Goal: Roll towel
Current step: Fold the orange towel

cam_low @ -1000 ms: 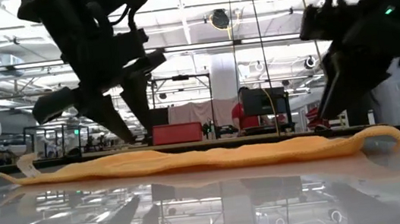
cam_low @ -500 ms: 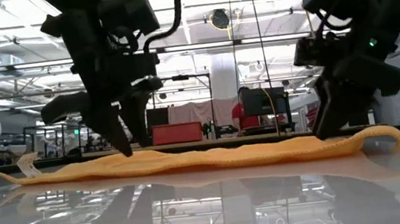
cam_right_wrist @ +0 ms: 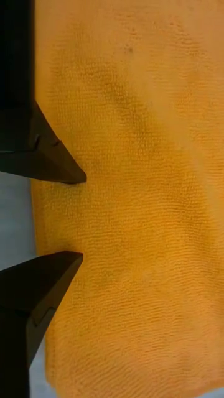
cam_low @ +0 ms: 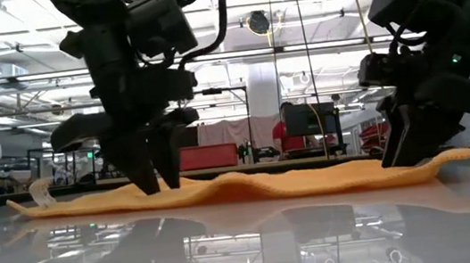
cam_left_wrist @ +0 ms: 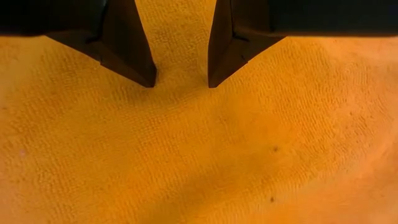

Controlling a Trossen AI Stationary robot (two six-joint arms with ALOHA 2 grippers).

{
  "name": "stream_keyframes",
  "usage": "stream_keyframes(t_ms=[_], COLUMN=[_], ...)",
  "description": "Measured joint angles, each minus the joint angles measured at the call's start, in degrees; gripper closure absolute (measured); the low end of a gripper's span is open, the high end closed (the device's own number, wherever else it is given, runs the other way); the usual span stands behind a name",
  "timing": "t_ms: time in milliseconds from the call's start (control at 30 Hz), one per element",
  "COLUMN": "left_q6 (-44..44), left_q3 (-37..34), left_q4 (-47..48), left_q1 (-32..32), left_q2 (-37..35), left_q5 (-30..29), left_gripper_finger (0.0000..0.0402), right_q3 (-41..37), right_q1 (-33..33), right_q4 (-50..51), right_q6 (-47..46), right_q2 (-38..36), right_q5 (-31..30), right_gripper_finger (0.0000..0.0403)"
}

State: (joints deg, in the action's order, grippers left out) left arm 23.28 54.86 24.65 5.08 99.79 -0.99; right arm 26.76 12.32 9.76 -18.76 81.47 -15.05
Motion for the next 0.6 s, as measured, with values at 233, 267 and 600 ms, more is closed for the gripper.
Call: stream_keyframes(t_ms=[233,267,600], left_q6=[-0.51,-0.51,-1.96], left_q3=[2.37,3.14,10.23], left_q4=[3.96,5.18,14.42], left_q1=[0.04,0.07,1.44], left_q2=[0.00,0.00,-3.21], left_q5=[-0.99,-1.26,-2.33], left_gripper_finger=[0.0242,0.0242,0.0243], right_q3=[-0.04,0.02,3.57], right_q1=[-0.04,-0.04,1.93], right_q4=[3.39,4.62,15.24], right_q6=[1.11,1.11,1.36], right_q2=[-1.65,-2.58,-14.05], right_q5=[0.14,0.20,0.63], right_gripper_finger=[0.0216,0.0216,0.0216])
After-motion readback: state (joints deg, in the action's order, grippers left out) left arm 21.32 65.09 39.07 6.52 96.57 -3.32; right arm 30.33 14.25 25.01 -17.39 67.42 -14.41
